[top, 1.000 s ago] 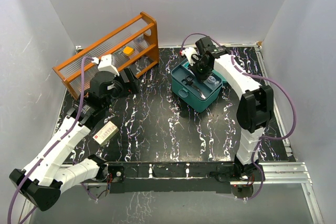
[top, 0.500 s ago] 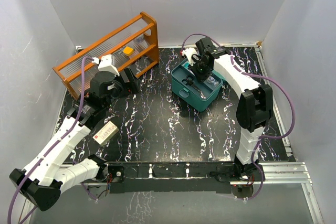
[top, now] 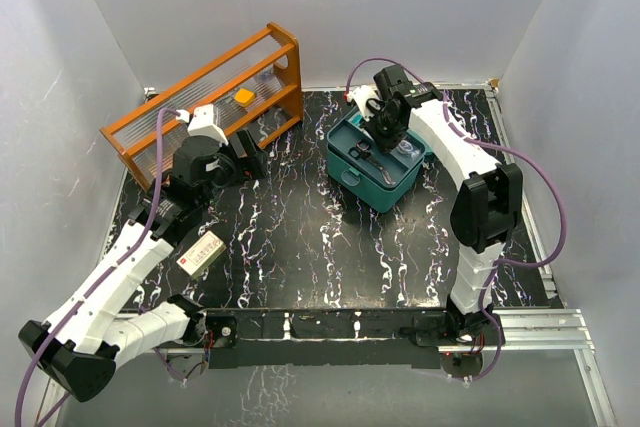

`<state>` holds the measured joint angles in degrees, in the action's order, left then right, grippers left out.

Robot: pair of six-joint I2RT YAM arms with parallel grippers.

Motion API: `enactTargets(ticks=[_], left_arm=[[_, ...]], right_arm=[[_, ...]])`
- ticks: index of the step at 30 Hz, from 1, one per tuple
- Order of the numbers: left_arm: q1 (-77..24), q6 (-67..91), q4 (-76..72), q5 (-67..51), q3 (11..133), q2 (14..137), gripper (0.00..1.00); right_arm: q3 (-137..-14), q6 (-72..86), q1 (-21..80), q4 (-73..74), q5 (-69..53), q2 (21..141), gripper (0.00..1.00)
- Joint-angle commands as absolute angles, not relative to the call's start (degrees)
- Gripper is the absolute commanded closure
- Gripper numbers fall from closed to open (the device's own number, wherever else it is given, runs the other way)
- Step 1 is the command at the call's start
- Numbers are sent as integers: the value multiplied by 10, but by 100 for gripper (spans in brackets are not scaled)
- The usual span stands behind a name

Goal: Organize the medicine kit

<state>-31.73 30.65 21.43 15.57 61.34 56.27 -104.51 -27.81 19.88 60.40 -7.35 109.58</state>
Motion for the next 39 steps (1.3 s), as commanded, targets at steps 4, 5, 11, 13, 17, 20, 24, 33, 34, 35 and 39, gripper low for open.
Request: enactTargets(ticks=[4, 5, 11, 13, 17, 20, 24, 33, 34, 35, 39], left_arm=[[-318, 301, 210, 154, 611, 564, 14], [-318, 301, 210, 153, 610, 563, 14], [-317, 304, 209, 153, 605, 562, 14], [-318, 304, 209, 153, 604, 562, 14], [-318, 304, 209, 155, 602, 563, 14], [-318, 303, 208, 156, 600, 563, 14], [-317, 302, 207, 157, 599, 564, 14], [-318, 301, 208, 158, 597, 566, 14], [-318, 301, 208, 158, 597, 565, 14], [-318, 301, 208, 158, 597, 566, 14], [-318, 300, 208, 159, 598, 566, 14]], right_arm=[[-1069, -291, 198, 614, -63, 1073, 100], [-1070, -290, 198, 613, -60, 1076, 100], [-1071, -292, 198, 615, -60, 1098, 100], [-1069, -294, 198, 615, -61, 1101, 100], [-1066, -297, 198, 619, -70, 1106, 100], [-1062, -297, 199, 619, -70, 1111, 100], [-1063, -296, 198, 619, -70, 1122, 100], [-1056, -295, 199, 622, -69, 1137, 100], [-1056, -295, 198, 622, -69, 1139, 100], [-1057, -294, 199, 622, -69, 1141, 100], [-1059, -289, 198, 628, -67, 1142, 89]])
